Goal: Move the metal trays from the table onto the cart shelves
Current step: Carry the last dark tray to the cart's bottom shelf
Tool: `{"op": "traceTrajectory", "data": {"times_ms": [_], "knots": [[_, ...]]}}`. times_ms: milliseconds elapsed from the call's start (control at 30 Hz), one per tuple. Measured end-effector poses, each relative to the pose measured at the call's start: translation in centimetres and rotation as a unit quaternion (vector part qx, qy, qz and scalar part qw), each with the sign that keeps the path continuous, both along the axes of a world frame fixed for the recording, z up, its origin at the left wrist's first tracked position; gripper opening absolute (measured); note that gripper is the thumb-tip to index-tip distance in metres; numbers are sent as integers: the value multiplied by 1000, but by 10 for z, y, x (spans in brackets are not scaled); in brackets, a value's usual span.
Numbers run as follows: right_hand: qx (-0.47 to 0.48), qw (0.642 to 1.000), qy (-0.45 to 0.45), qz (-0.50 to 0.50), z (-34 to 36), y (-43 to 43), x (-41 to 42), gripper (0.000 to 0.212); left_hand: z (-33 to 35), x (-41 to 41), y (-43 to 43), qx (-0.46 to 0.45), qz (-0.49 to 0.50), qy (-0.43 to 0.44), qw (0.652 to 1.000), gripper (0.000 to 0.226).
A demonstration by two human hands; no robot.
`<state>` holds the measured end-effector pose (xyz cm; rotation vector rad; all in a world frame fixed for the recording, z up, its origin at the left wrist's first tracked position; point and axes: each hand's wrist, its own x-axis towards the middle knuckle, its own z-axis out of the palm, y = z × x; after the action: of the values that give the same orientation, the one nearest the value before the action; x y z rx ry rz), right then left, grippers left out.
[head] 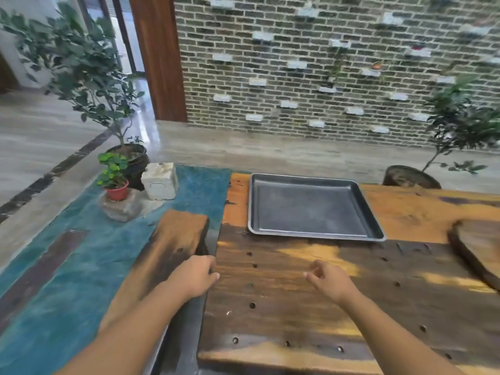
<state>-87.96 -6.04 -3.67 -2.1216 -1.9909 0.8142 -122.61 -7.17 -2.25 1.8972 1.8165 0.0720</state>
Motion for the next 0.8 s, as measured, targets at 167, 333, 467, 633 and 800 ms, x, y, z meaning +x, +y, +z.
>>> {"op": "traceTrajectory", "data": {"times_ms": [167,333,467,633,800], "knots": [[1,999,1,-49,-10,47,69,42,-12,56,56,8,-13,2,1000,35],[6,998,29,-63,-41,133,132,45,-37,107,131,-2,7,29,1000,39],[7,997,40,-59,-70,203,179,51,-57,148,188,-10,41,25,999,36],[-17,997,23,-77,-101,266,241,62,-84,178,251,-43,78,30,996,41],[-8,996,-34,-87,-127,308,297,70,-109,179,306,-47,124,48,990,65]]}}
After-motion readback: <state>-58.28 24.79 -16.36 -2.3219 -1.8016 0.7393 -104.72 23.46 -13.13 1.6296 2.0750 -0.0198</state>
